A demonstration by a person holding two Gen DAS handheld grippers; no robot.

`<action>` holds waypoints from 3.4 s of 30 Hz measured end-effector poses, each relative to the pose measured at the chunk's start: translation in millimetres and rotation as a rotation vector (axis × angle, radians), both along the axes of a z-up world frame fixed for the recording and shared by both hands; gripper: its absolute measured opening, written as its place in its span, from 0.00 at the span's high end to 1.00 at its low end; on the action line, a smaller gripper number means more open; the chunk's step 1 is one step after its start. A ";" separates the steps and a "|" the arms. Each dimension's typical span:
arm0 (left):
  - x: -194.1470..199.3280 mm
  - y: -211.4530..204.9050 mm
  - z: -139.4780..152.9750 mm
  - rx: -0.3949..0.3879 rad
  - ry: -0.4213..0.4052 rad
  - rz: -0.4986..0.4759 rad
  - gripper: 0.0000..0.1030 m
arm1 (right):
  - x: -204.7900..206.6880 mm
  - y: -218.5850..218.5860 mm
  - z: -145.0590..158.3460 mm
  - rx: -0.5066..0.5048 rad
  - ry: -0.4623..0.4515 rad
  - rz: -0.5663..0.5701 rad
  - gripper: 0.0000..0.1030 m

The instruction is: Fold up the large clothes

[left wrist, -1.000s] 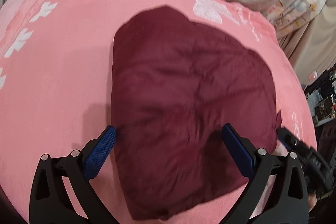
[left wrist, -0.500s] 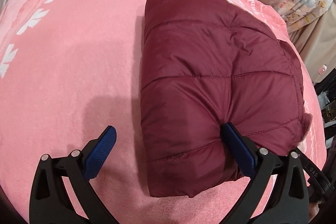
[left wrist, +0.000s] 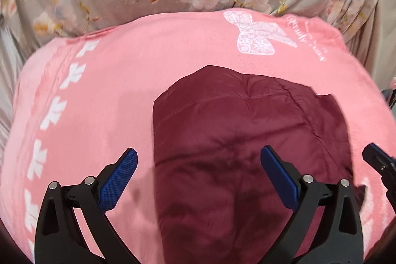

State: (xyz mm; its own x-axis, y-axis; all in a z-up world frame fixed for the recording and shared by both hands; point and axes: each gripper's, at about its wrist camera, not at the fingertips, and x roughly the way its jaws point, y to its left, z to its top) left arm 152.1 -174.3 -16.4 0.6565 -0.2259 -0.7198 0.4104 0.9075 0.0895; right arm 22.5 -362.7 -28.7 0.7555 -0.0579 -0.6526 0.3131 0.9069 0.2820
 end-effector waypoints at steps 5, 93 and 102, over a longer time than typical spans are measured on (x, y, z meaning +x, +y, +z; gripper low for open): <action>13.3 -19.4 -30.9 0.056 0.034 0.011 0.05 | 37.4 5.0 -33.8 -0.074 0.115 0.018 0.90; 30.6 49.4 -27.6 -0.341 0.251 -0.056 0.42 | 44.5 -27.5 -61.6 0.454 -0.032 0.145 0.78; -24.2 43.0 33.5 -0.324 0.102 -0.201 0.51 | -21.4 -9.3 -5.9 0.373 -0.170 0.115 0.79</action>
State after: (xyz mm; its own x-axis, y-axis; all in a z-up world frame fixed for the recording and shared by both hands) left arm 127.9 -131.3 17.2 0.5051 -0.5689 -0.6490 0.5749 0.7827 -0.2387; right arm 1.1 -372.0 -34.6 0.8417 0.2494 -0.4788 0.1368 0.7595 0.6360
